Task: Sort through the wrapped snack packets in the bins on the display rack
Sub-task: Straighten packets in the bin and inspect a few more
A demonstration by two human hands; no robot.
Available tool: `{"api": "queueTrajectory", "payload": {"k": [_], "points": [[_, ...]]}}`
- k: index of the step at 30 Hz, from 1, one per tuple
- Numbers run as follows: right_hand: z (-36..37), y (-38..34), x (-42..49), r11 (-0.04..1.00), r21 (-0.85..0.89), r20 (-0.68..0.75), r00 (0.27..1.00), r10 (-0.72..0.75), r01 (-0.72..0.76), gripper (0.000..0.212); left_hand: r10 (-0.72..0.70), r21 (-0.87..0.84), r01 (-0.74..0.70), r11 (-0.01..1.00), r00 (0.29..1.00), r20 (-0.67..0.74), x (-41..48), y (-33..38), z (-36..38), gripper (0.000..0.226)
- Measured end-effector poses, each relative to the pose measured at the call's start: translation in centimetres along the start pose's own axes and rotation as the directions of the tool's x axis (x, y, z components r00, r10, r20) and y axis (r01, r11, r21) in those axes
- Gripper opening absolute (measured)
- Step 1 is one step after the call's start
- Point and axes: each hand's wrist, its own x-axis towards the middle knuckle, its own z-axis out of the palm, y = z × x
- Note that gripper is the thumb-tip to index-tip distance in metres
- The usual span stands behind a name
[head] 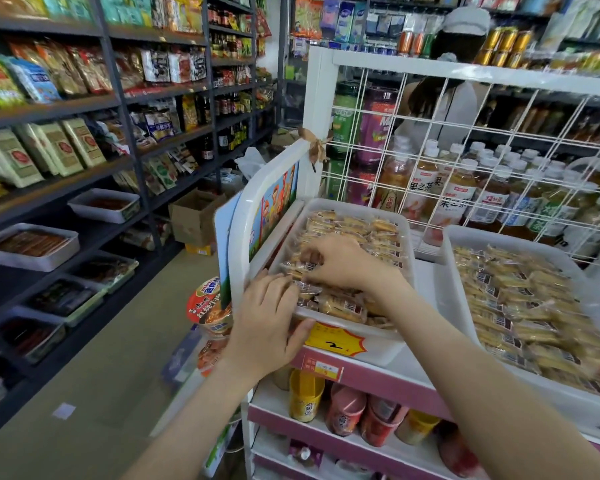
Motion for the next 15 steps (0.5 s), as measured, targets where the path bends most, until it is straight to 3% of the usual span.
{"api": "queueTrajectory", "payload": {"k": [7,15], "points": [[-0.4,-0.5,0.0,0.999,-0.032,-0.022,1.000,-0.009,0.008,0.013,0.002,-0.020,-0.002,1.000,1.000,-0.002,0.0,0.0,-0.5,0.035],[-1.4,-1.1,-1.9,0.997,0.081,-0.083,0.996,0.009,-0.003,0.032,-0.003,-0.021,0.003,1.000,1.000,-0.019,0.1,0.1,-0.5,0.033]]}}
